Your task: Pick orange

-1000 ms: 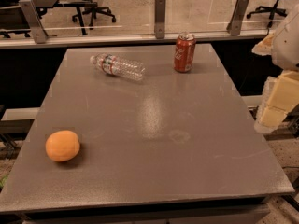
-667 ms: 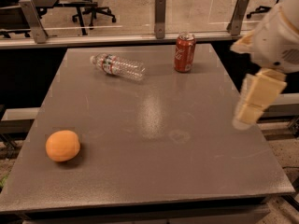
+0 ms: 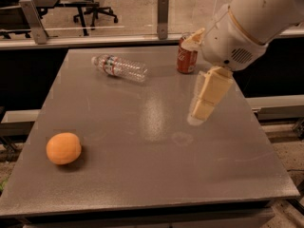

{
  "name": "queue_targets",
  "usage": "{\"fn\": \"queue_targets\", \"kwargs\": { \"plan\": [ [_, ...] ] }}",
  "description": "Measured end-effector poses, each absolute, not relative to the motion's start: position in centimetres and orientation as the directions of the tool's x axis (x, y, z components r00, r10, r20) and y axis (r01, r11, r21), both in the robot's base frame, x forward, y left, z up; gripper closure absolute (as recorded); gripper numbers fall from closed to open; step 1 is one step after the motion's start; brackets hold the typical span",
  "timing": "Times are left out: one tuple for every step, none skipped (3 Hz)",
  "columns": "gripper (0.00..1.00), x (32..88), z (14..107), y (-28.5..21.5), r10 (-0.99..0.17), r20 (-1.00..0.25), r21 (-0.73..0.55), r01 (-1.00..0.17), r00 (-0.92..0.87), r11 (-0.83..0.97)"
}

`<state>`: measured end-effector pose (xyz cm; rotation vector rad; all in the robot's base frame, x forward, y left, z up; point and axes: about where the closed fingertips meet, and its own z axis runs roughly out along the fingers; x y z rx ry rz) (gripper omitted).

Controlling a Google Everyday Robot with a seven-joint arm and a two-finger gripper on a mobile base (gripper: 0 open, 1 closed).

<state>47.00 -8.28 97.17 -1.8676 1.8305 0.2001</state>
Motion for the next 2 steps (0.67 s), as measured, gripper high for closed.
{"fn": "queue_targets", "kwargs": {
  "plan": [
    [0.00, 46.8, 96.1, -4.1, -0.857, -0.490, -0.231, -0.972, 0.159, -0.049],
    [0.00, 46.6, 93.5, 1.3, -0.823, -0.511, -0.202, -0.965, 0.247, -0.165]
  ]
}}
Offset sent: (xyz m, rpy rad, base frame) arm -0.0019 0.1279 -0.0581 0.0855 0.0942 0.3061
